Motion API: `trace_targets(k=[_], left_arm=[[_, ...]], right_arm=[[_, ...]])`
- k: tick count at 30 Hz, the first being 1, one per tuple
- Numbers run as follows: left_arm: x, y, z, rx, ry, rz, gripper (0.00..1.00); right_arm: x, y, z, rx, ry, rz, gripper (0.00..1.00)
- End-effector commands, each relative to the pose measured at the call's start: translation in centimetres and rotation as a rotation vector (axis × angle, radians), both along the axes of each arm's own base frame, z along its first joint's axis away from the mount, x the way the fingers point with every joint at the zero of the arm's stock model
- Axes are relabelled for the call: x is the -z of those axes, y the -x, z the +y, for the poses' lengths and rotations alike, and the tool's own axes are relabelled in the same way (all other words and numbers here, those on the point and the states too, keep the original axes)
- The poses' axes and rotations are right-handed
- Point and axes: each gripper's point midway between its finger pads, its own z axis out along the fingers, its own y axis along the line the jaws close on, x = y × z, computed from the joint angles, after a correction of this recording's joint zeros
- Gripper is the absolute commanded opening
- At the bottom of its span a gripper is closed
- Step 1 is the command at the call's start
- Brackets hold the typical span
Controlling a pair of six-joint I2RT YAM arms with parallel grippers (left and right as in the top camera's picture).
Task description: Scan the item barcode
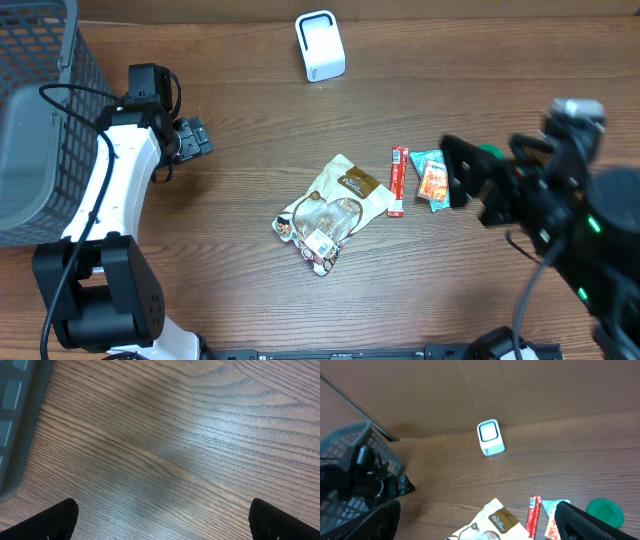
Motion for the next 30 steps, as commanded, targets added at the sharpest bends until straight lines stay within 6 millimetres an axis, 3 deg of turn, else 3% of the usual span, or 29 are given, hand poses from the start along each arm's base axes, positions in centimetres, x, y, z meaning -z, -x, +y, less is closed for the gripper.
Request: trace_targets(k=[1,8,14,18,21,25,30], left_arm=[[-0.3,0.2,-0.1,0.028,-0.017,-0.002,1.0],[-0.3,0.2,-0.1,0.028,-0.017,-0.002,1.0],[-0.3,0.2,-0.1,0.028,-0.017,-0.002,1.0],[-0.3,0.2,-0.1,0.028,-0.017,-0.002,1.0],[-0.3,0.2,-0.1,0.028,-0.017,-0.002,1.0],[-0.3,0.2,-0.1,0.028,-0.017,-0.002,1.0],[-0.3,0.1,-0.1,0.028,-0.017,-0.002,1.0]], right_arm=[[0.8,1.5,-1.6,0.034,-0.002,-0.031,1.0],[5.2,4.6,-4.0,0.083,-0.048,-0.132,1.0],[8.8,5.4,-5.2,0.129,-0.128,-0.331,1.0],[8.7,4.8,-5.5,0.142,-0.182,-0.499,1.0],[7.5,4.4,-4.9,0.103,-0.189,-0.676,1.0],[5.2,5.8,-3.3,-0.002,-0.128,-1.02,1.0],[6.6,6.0,-3.1,-0.012,-0.122,-1.098,1.0]])
